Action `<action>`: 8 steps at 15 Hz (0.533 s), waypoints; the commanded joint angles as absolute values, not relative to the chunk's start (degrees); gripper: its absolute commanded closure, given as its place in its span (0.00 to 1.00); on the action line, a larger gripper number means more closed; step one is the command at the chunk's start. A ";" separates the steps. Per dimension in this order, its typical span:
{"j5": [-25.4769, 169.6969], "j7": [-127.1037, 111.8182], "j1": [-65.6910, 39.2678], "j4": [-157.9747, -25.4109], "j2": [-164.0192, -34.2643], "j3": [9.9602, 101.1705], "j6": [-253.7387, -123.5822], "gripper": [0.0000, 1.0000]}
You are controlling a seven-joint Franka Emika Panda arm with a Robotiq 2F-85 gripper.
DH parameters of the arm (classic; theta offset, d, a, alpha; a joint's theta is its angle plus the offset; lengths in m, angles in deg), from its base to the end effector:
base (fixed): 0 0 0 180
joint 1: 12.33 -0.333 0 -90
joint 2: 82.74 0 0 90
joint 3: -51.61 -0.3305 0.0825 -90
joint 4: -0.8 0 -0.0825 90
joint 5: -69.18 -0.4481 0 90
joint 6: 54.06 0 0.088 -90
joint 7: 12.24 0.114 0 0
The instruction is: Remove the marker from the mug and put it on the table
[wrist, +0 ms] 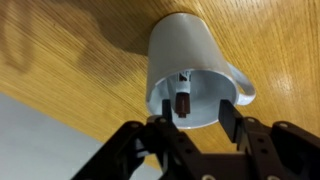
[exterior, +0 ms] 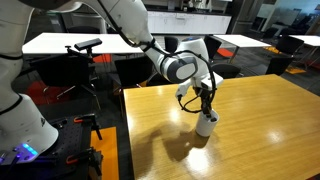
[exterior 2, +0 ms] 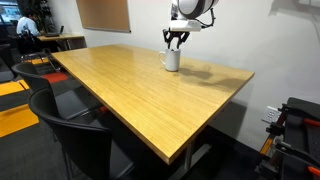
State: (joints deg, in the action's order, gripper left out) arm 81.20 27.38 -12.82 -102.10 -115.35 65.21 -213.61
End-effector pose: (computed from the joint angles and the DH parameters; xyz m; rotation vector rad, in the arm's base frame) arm 0.7336 -0.1453 0.2453 2.7679 -0.9712 0.6951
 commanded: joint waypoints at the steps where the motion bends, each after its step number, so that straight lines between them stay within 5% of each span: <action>1: 78.87 25.30 -13.87 -99.47 -117.14 66.78 -212.16 0.45; 8: 78.20 25.01 -13.81 -96.66 -119.70 67.31 -211.50 0.48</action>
